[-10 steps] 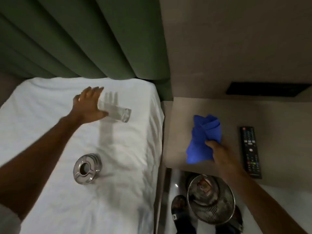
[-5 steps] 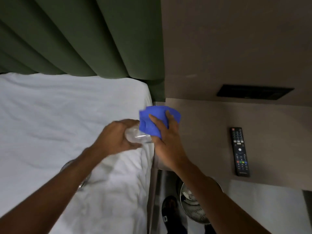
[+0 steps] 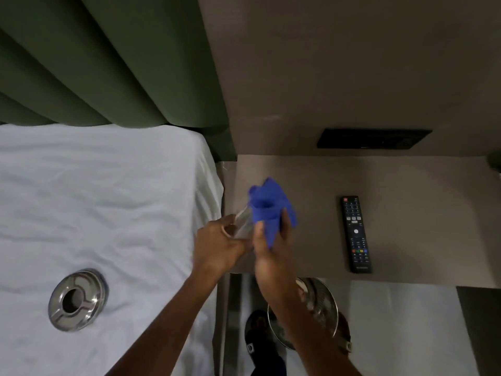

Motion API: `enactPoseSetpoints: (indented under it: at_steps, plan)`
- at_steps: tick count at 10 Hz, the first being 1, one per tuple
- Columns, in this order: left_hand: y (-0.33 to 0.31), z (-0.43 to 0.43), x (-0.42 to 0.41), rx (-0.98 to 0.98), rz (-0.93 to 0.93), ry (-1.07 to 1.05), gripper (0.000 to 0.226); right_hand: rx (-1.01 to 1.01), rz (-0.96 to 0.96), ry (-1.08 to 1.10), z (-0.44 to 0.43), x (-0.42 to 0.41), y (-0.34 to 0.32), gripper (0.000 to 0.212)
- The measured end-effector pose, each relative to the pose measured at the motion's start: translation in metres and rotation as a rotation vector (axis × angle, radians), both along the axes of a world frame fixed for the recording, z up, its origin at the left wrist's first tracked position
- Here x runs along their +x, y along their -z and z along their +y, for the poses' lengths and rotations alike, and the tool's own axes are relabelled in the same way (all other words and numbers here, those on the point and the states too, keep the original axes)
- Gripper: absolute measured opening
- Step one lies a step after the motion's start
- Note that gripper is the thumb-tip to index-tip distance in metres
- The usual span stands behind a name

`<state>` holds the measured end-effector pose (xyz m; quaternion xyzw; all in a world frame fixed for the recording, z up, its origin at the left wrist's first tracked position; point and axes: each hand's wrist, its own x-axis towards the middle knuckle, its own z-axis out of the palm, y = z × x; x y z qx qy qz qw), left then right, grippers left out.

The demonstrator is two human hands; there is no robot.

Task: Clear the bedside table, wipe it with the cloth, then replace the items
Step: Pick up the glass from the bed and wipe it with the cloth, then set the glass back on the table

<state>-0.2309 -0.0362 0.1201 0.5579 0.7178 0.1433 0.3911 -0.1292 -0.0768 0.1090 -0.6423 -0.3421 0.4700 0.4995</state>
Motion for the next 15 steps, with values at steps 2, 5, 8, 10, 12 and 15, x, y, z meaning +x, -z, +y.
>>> enactPoseSetpoints:
  at_steps: [2, 5, 8, 10, 12, 15]
  plan:
    - [0.005, -0.013, 0.019, 0.147, 0.223, 0.373, 0.057, -0.132, -0.621, -0.357, 0.035, 0.073, 0.022, 0.043]
    - [0.058, -0.008, 0.104, -0.193, -0.087, 0.161, 0.036, -0.350, 0.689, 0.098, 0.027, 0.148, 0.048, 0.052]
    - [0.115, 0.099, 0.101, -0.058, -0.034, -0.102, 0.074, -0.407, 0.726, 0.140, 0.008, 0.188, 0.060, 0.049]
    - [0.161, 0.154, 0.109, 0.107, -0.060, -0.288, 0.083, -0.315, 0.933, 0.229, -0.014, 0.204, 0.085, 0.050]
    - [0.186, 0.164, 0.098, -0.006, -0.017, -0.179, 0.069, -0.299, 0.861, 0.210, -0.017, 0.202, 0.086, 0.040]
    - [0.081, 0.045, 0.004, 0.542, 0.004, -0.076, 0.048, -0.389, 0.547, 0.027, -0.003, 0.131, 0.049, 0.024]
